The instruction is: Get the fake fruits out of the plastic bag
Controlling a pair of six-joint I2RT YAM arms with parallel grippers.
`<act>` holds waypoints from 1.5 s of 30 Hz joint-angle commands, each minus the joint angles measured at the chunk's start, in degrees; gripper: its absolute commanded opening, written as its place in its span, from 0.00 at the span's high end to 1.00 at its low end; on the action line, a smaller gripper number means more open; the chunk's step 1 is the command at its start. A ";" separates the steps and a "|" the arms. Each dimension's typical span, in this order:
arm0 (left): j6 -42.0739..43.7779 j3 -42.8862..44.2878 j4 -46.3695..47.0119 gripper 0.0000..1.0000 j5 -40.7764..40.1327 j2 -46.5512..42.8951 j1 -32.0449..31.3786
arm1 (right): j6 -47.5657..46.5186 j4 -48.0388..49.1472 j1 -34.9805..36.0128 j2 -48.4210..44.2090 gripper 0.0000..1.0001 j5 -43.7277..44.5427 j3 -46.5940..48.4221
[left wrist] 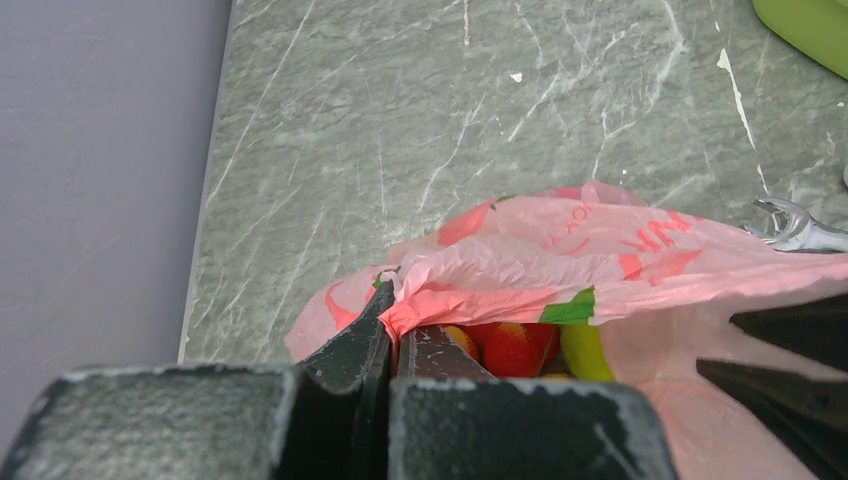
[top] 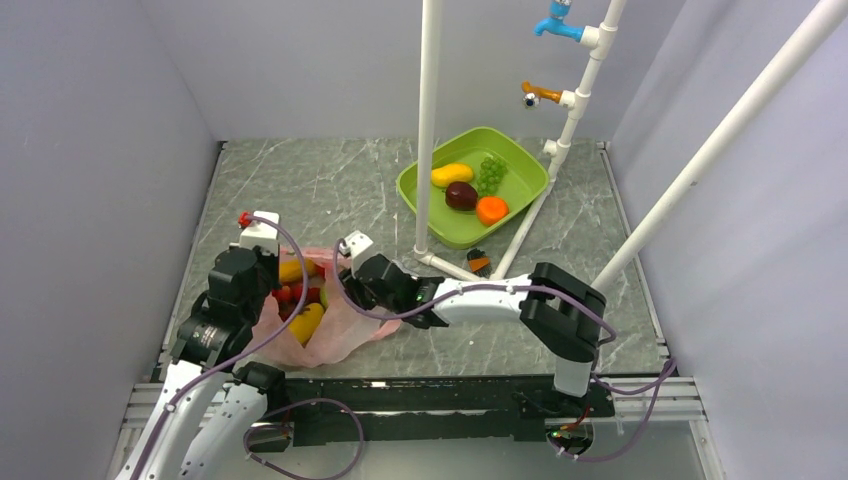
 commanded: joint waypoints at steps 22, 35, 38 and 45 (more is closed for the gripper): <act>-0.06 0.05 2.69 1.00 -0.03 -0.70 0.18 | 0.53 -11.74 9.08 11.58 0.90 7.95 16.77; 0.20 -0.08 3.14 1.00 0.61 -0.15 0.18 | 2.52 -7.52 5.77 4.84 0.83 16.08 -0.67; 0.11 -0.17 3.10 1.00 0.81 -0.24 0.16 | 3.50 -10.97 4.56 6.10 0.83 16.59 1.84; 0.56 -0.08 3.23 1.00 2.57 -0.29 0.18 | -1.20 -9.16 8.04 -2.22 0.68 9.47 5.12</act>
